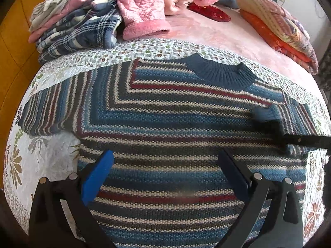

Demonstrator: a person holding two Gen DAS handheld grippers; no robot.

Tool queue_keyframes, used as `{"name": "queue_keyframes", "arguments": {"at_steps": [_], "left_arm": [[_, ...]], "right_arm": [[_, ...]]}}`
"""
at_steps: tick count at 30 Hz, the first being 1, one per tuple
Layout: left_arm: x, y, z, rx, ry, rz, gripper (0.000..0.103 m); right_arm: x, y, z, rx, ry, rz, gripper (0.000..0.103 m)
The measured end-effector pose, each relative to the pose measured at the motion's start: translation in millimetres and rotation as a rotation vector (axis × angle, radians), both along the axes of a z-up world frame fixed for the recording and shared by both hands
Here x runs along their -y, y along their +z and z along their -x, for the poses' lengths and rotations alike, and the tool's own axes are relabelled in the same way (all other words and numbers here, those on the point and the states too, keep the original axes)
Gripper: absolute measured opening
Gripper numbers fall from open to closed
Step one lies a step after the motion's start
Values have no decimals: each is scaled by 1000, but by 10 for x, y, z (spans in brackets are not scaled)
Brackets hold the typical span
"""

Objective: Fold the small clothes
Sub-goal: 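Lift the sleeve with the right tool and fold it across the sweater body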

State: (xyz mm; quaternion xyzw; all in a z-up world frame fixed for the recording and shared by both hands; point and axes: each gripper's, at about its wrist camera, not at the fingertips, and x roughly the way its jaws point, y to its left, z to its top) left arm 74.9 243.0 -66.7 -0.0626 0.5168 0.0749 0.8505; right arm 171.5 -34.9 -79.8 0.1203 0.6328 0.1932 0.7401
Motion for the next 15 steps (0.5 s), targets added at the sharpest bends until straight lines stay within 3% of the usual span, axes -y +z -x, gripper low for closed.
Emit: {"name": "queue_keyframes", "arguments": {"at_steps": [3,7,10,15], "left_arm": [[35,-17,2,-11,-14,26,100],[173,-75,-16,-36,-38,81,100],[383,-145,-120,-56,-45,123,100],[852,-427,-441,-159,-62,268,100]], "right_arm": [[196,324,-11,49,-45,-54,43],[632,642,-40,113,-130,-20,46],[1008,675,-95,120,-220,4,48],[1520,519,-109,79,-337,-9,49]]}}
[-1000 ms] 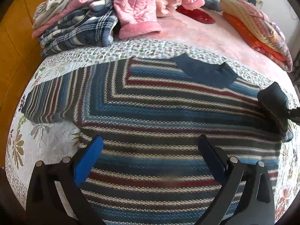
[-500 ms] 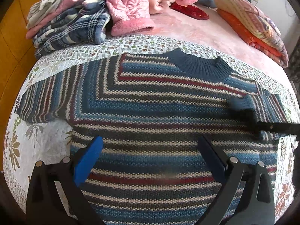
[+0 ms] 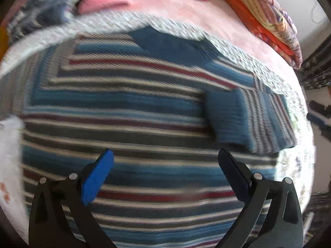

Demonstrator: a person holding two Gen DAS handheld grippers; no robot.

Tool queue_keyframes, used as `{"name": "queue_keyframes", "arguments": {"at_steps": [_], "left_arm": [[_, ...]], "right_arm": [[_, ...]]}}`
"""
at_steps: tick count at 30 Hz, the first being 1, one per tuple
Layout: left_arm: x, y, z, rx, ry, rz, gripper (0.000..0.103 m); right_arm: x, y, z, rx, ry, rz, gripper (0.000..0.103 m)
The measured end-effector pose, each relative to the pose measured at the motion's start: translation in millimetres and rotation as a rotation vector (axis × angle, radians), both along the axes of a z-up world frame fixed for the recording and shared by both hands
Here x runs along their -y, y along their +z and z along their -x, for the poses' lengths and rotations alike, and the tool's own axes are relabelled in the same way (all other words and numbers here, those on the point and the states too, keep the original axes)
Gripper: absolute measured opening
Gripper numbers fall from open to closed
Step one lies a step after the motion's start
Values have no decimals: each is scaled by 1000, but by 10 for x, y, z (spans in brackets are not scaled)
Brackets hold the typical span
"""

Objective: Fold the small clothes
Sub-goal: 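Open the right tool to release the sleeve on the body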

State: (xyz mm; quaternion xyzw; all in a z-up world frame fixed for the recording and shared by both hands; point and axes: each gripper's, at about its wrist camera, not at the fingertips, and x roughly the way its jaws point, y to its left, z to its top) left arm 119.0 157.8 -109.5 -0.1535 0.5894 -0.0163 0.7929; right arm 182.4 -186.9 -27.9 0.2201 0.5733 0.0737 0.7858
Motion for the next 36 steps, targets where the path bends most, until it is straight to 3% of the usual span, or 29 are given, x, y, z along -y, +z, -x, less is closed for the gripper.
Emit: {"name": "queue_keyframes", "arguments": {"at_steps": [3,7,8,9,10,12,13,14,15,17,24,29,31,35,36], "left_arm": [[223,-178,-206,-40,-2,17,100],[432,-358,-411,-81,-10,-43,99],[479,-359,-436,-78,-24,-61,94],[526,-341,-452,-74,-37,-78,77],[598,-305,-467,-61,-52,-109,70],[693,-248,-479,-44,-77,-111,40],[746,-215,-474,-39,-84,-134,35],[779,-178,-462,-28,-84,-161,20],[797,-139,-449,-11,-100,-117,1],[806,-66,-424,0,-95,-61,0],[551,366,-344,135,-83,-56,0],[298,329,-409,105,-84,-62,0],[224,215,-407,38,-84,-16,1],[276,-7,-426,-13,-66,45,39],[317,-52,-422,-19,-71,56,43]], "right_arm": [[117,-40,15,0,-12,13,49],[224,-51,5,8,-15,35,49],[259,-57,-3,9,-21,34,49],[298,-69,-7,8,-29,26,49],[339,-88,-12,7,-39,14,49],[399,-119,-30,1,-54,6,49],[423,-129,-31,-2,-60,6,49],[457,-155,-35,-7,-70,4,49],[485,-180,-36,-13,-77,2,49],[551,-227,-33,-24,-94,1,49],[787,-387,-4,-63,-153,4,49],[773,-430,-3,-74,-155,11,49],[729,-414,-18,-69,-142,16,49],[613,-404,-47,-64,-113,40,49],[596,-406,-51,-65,-108,41,49]]}}
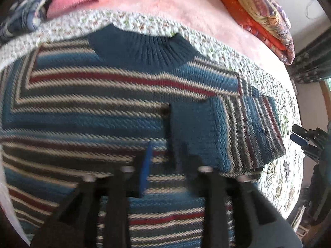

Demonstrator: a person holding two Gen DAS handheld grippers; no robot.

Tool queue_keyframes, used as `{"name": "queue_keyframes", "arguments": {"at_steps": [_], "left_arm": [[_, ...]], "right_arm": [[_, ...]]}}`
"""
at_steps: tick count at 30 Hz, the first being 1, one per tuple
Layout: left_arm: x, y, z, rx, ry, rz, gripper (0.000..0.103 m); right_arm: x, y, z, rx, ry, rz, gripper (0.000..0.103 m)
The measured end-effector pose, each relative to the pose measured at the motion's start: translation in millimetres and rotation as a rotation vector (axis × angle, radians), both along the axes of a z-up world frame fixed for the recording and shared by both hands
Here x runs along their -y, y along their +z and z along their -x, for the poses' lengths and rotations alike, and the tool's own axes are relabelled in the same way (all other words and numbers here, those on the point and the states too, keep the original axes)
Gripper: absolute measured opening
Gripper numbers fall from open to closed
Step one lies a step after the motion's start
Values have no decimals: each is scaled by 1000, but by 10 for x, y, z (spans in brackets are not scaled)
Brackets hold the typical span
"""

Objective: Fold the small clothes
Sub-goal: 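Open the right tool to release the sleeve on the body, then grasp the other sleeve cuff with the left tool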

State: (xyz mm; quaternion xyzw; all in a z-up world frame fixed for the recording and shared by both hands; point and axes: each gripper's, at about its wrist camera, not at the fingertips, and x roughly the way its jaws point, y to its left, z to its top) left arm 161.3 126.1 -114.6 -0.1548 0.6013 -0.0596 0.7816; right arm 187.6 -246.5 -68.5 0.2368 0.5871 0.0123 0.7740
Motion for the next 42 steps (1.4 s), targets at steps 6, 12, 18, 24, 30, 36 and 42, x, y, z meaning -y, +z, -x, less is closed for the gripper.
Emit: {"name": "queue_keyframes", "arguments": {"at_steps": [6,12,18,24,30,36,42], "left_arm": [[318,-292,-66,-69,20,48,65],[489,-202,-78,-36,33,36,17],[394,163,10,72,58,86,13],[-134,597,55,175,91,53,13],[-756,735,111,198,154,4,13],[-1179,692,133,200,188,-13,13],[-1415,353,158,140,212,-65,15]], "right_arm": [[-7,-17,-14,-2,7,18,49],[34,-60,-24,-10,0,17,49],[58,-32,-18,0,-3,13,49],[0,-143,-13,-34,29,-18,54],[-302,-382,-44,-89,109,-84,54],[-730,-426,-43,-94,225,17,54],[-956,-610,-14,-126,270,97,53]]}}
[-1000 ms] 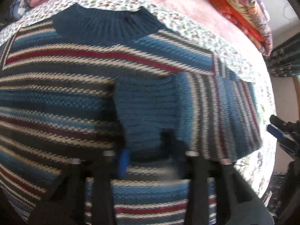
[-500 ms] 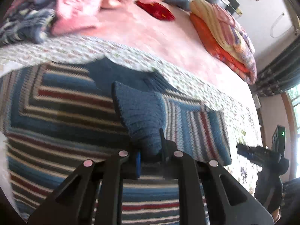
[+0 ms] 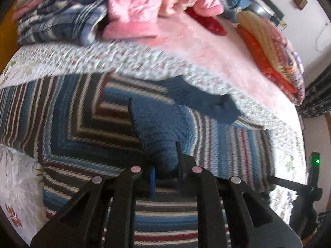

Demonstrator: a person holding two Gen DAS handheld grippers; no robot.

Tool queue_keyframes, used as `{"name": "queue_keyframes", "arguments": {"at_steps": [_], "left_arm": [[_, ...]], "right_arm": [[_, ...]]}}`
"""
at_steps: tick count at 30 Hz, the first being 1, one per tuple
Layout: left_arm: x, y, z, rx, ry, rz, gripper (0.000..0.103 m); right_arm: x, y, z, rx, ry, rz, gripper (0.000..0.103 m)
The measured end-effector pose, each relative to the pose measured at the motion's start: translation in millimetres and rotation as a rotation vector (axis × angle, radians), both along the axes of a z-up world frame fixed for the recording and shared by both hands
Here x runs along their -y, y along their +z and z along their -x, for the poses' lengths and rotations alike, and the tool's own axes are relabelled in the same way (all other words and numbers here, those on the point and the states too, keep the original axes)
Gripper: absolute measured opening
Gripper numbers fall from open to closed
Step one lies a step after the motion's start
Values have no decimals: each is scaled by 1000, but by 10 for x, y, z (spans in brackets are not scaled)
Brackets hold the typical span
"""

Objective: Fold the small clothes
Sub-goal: 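Grasp the other sleeve cuff with the left tool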

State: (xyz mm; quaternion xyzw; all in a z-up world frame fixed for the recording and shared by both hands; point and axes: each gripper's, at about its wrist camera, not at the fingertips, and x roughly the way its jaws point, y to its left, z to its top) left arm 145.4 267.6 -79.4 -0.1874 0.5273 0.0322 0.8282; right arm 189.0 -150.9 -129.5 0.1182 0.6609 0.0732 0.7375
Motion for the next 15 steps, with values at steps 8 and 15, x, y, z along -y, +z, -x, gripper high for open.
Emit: {"name": "queue_keyframes", "arguments": {"at_steps": [8,15], "left_arm": [[-466,-94,219,-31,139,28,30],[-185,150,213,39,27,27,35]], "right_arm": [[-69,97,-1,30,-4,25,56],[-221,534,-26,122,9,-186,55]]}}
